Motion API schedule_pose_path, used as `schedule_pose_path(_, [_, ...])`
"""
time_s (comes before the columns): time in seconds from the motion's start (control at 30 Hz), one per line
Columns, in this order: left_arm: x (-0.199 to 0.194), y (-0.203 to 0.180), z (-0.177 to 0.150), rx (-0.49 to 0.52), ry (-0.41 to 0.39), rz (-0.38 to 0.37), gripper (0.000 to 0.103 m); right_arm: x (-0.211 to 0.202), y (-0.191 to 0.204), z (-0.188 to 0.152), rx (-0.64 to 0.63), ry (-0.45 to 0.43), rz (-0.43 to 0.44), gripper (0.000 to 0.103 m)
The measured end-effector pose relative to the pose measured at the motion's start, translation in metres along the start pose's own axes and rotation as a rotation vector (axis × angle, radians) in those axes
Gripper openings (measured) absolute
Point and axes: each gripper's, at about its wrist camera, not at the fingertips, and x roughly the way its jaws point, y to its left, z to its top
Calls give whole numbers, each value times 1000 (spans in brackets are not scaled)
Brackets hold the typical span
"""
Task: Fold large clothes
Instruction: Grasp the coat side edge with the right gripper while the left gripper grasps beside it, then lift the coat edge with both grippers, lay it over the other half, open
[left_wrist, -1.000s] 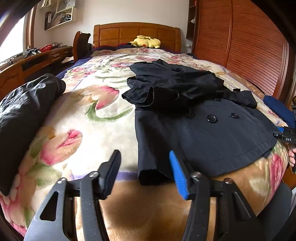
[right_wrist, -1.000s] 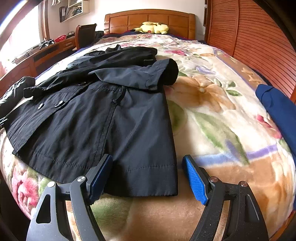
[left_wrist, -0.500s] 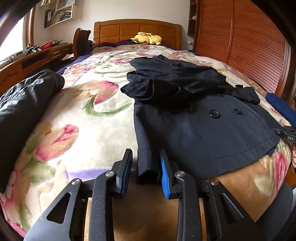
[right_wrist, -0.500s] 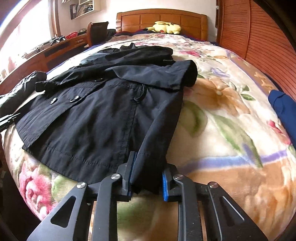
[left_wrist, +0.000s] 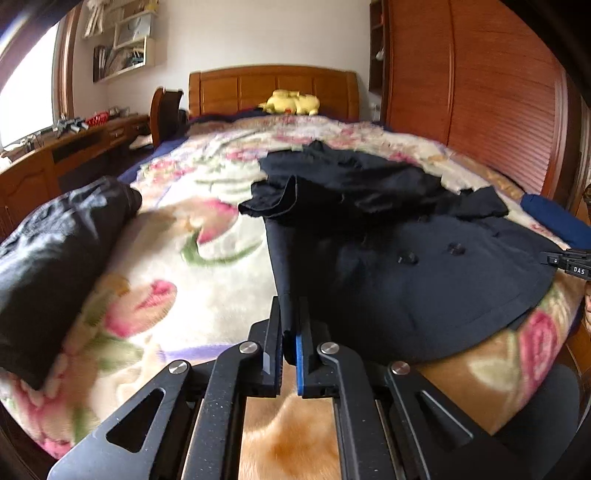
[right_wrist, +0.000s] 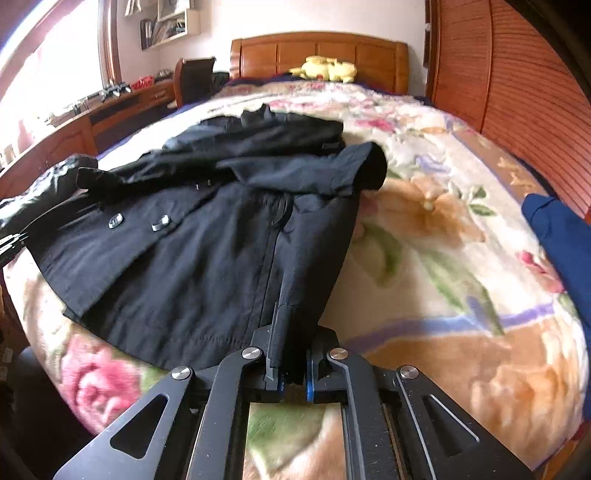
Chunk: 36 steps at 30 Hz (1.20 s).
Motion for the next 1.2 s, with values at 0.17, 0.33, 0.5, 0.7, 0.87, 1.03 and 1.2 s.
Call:
schedule_pose_path(0.17, [-45,3,3,-17,-78,-31,5,-41,3,-9,31,-79,43,7])
schedule_pose_path(0.33, [-83,4,3,-2,-139,-36,5,-82,7,-23,34,-150,77,7])
schedule_pose_path(0.5, [-116,4,3,20,-205,-31,5,-115,6,-35,34,-225,101,7])
schedule_pose_path(0.7, [-150,2,8,35,-281,-39,5,-140,7,-39,-2,-290,92,7])
schedule_pose_path(0.87, [-179,1,13,41,-348,-48,5,-168,9,-45,-16,-358,119,7])
schedule_pose_path(1.03, [-200,3,15,43,-399,-58,5,-189,4,-52,-27,-405,122,7])
schedule_pose_path(1.2, [-185,4,26,71,-398,-28,5,-171,-1,-43,-49,-411,96,7])
